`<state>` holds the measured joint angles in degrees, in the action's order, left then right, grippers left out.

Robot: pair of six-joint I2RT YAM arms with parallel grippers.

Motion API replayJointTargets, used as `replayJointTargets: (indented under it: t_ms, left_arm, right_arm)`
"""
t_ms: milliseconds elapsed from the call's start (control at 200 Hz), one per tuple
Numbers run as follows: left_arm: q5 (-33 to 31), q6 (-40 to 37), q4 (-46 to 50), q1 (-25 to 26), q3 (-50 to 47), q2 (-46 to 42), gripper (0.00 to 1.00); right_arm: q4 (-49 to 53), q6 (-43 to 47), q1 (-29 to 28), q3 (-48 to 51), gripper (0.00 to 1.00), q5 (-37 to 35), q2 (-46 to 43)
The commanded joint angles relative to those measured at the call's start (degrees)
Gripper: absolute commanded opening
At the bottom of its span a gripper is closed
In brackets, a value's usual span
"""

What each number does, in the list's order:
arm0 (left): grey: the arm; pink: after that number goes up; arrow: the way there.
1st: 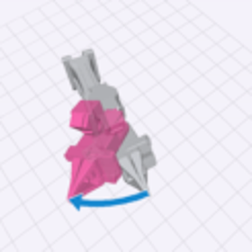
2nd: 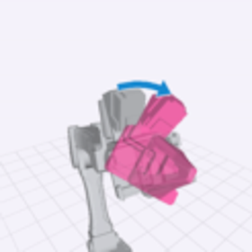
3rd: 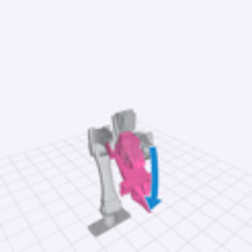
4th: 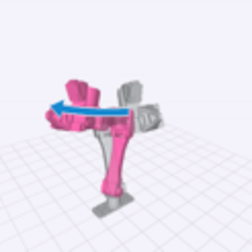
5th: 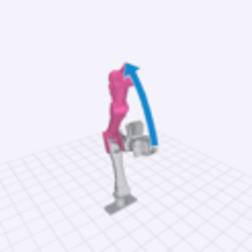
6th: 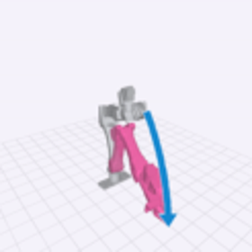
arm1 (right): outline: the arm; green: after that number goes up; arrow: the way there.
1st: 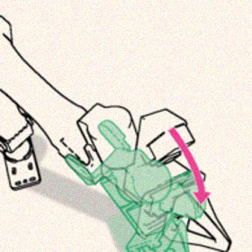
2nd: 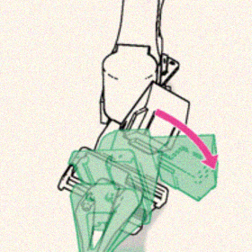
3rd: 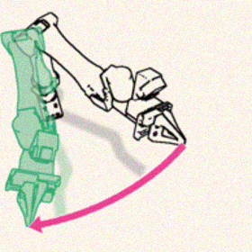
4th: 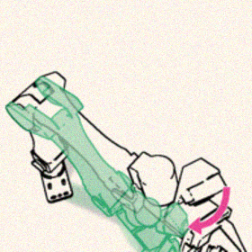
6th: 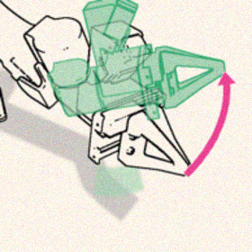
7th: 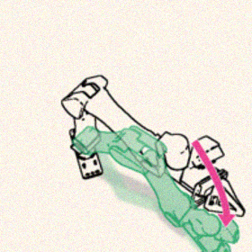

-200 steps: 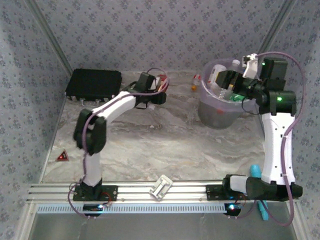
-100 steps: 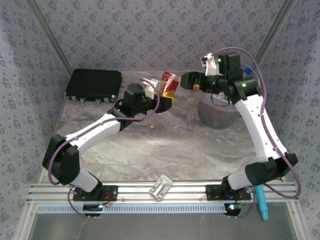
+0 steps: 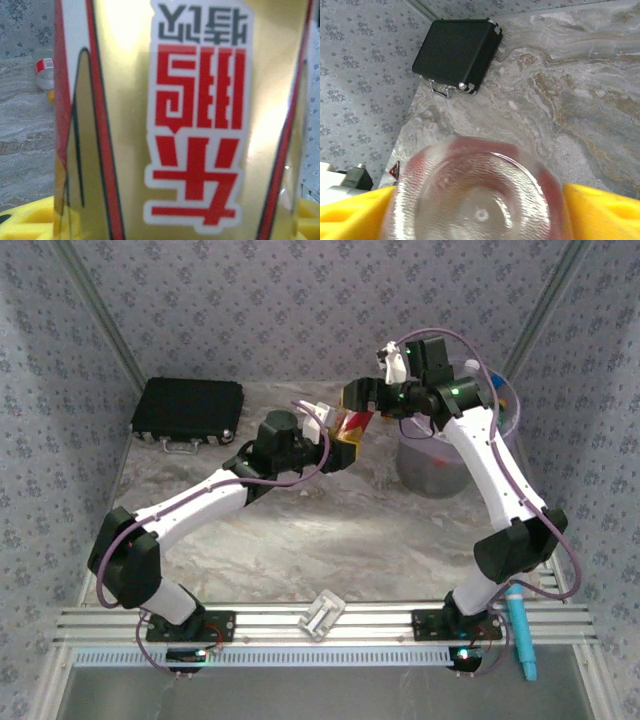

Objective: Put the plastic bottles in the bin

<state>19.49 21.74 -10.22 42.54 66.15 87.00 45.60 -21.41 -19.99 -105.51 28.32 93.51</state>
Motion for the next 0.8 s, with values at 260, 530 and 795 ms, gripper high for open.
replayJointTargets:
  t_ms: [260, 530, 795]
  left_arm:
    - [-0.1, 2.1, -5.1, 0.8, 4.9, 0.8, 0.89]
    - [-1.7, 4.7, -6.0, 0.7, 4.4, -1.9, 1.0]
    - [-0.8, 5.8, -4.0, 0.7, 6.1, 1.1, 0.98]
  right_arm:
    - [1.5, 1.1, 2.3, -4.0, 0.62, -2.4, -2.9]
    - [1.1, 3.1, 10.1, -10.5, 0.59, -5.4, -6.4]
    - [1.7, 3.7, 21.8, -17.1, 0.56, -12.3, -9.3]
